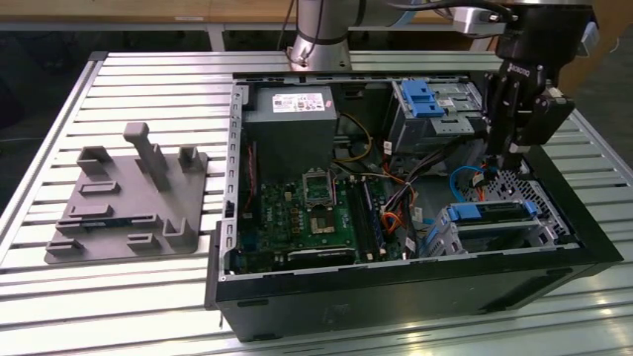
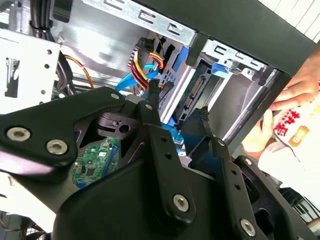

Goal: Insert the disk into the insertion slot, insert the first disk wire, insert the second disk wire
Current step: 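Insert the first disk wire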

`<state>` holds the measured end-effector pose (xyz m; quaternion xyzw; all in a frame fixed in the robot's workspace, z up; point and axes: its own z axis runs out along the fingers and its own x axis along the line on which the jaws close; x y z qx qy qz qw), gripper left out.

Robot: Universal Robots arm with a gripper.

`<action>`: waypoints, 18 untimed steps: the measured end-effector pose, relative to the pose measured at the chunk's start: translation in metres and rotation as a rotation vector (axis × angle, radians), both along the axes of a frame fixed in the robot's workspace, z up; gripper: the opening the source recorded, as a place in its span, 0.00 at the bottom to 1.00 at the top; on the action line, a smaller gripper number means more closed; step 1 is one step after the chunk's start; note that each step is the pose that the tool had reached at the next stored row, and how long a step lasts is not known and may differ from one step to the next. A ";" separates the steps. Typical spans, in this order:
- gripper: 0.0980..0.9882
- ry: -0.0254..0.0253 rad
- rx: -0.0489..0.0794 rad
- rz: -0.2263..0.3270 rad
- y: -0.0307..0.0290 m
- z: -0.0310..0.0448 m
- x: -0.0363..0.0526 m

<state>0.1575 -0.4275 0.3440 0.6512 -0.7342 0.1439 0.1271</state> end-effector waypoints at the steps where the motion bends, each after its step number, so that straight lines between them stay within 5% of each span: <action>1: 0.40 0.0000 -0.004 0.000 0.0000 -0.0003 0.0001; 3: 0.31 0.0001 -0.011 0.000 0.0000 -0.0010 0.0002; 6: 0.31 0.0000 -0.020 0.000 0.0000 -0.0021 0.0006; 18: 0.31 0.0000 -0.023 0.000 0.0119 -0.0071 0.0012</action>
